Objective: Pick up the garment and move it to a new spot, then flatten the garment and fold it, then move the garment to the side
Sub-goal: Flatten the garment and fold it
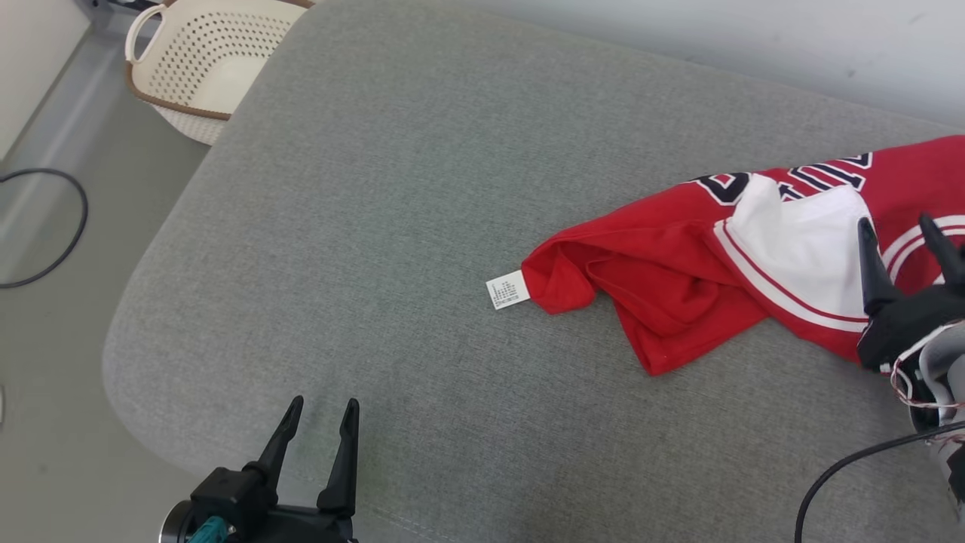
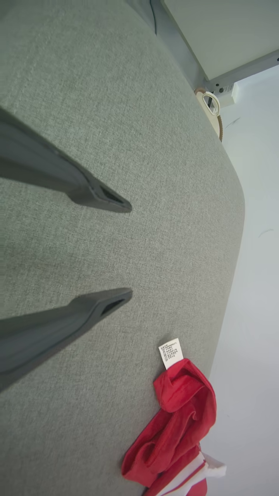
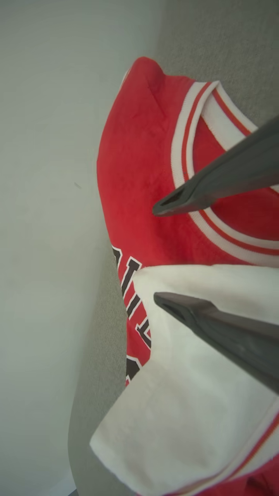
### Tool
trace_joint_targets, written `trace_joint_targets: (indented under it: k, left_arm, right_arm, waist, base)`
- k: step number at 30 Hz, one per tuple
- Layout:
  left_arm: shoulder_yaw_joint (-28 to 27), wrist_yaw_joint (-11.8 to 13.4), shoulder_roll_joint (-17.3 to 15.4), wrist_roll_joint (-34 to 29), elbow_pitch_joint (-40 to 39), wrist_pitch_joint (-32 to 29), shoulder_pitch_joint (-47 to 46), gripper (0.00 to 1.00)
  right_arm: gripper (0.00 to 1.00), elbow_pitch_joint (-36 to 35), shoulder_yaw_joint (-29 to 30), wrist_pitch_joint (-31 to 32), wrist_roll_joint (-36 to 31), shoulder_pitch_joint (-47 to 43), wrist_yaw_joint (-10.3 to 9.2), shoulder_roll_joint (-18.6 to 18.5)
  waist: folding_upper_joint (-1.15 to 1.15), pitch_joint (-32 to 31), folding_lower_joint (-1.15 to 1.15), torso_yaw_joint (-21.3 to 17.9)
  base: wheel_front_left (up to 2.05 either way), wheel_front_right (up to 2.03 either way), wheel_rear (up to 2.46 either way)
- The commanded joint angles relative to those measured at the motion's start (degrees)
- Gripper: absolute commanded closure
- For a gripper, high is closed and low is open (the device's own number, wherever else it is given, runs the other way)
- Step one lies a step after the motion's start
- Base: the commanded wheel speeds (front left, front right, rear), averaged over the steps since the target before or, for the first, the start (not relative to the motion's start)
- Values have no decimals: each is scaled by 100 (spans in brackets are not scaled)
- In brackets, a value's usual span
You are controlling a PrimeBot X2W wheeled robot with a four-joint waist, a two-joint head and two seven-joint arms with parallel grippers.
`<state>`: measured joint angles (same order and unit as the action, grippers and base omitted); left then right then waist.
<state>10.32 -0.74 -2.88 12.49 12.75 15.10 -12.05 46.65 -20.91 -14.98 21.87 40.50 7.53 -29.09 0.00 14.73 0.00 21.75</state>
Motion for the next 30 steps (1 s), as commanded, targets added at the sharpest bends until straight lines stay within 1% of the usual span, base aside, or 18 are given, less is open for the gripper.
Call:
trace_joint_targets:
  k: [1, 6, 7, 8, 10, 11, 13, 14, 16, 17, 21, 25, 29, 30]
  left_arm:
    - [-4, 16, -5, 52, 26, 8, 65, 0]
    - [35, 36, -4, 98, 10, 8, 84, 0]
    - [37, 43, -5, 110, 1, 8, 83, 0]
    - [36, 50, -5, 111, -8, 8, 78, 0]
    - [39, 60, -5, 108, -19, 8, 69, 0]
    - [43, 64, -5, 116, -24, 8, 66, 0]
    - [46, 74, -5, 110, -37, 8, 59, 0]
    - [45, 77, -5, 112, -40, 8, 51, 0]
    - [36, 82, -4, 122, -55, 8, 47, 0]
    - [39, 96, -4, 127, -65, 8, 49, 0]
    - [-3, 101, -6, 109, -65, 8, 49, 0]
    - [-67, 42, -6, 42, -7, 8, 93, 0]
    - [-129, -4, -5, 20, 43, 8, 141, 0]
    - [-129, -4, -5, 20, 43, 8, 141, 0]
  right_arm:
    - [0, 38, -87, -23, 136, -60, -8, -46]
    - [0, 206, -379, -24, 384, -3, -9, -68]
    - [2, 223, -415, -23, 426, 27, -9, -80]
    - [19, 256, -461, -23, 452, 45, -9, -81]
    - [45, 386, -549, -22, 515, 68, -9, -68]
    - [51, 428, -589, -23, 548, 93, -9, -64]
    - [54, 508, -653, -23, 614, 129, -9, -66]
    - [58, 534, -689, -23, 637, 142, -9, -65]
    - [84, 506, -732, -22, 687, 203, -9, -65]
    - [100, 447, -737, -23, 696, 241, -9, -78]
    - [100, 154, -678, -22, 685, 192, -9, -91]
    - [100, -267, -614, -23, 642, 58, -9, -34]
    - [100, -904, -754, -23, 618, -198, -9, -33]
    - [100, -904, -754, -23, 618, -198, -9, -33]
  waist:
    - [0, -2, 0, 63]
    - [0, 8, 0, 139]
    - [0, 15, 0, 148]
    - [0, 20, 0, 156]
    - [0, 27, 0, 166]
    - [0, 29, 0, 169]
    - [0, 40, 0, 167]
    - [0, 47, 0, 162]
    - [0, 57, 0, 134]
    - [0, 60, 0, 113]
    - [0, 3, 0, -28]
    - [0, -153, 0, -259]
    - [0, -380, 0, -557]
    - [0, -380, 0, -557]
  base:
    - [0, 0, 0]
    - [0, 0, 0]
    - [0, 0, 0]
    - [0, 0, 0]
    - [0, 0, 0]
    - [0, 0, 0]
    - [0, 0, 0]
    - [0, 0, 0]
    - [0, 0, 0]
    - [0, 0, 0]
    - [0, 0, 0]
    - [0, 0, 0]
    - [0, 0, 0]
    - [0, 0, 0]
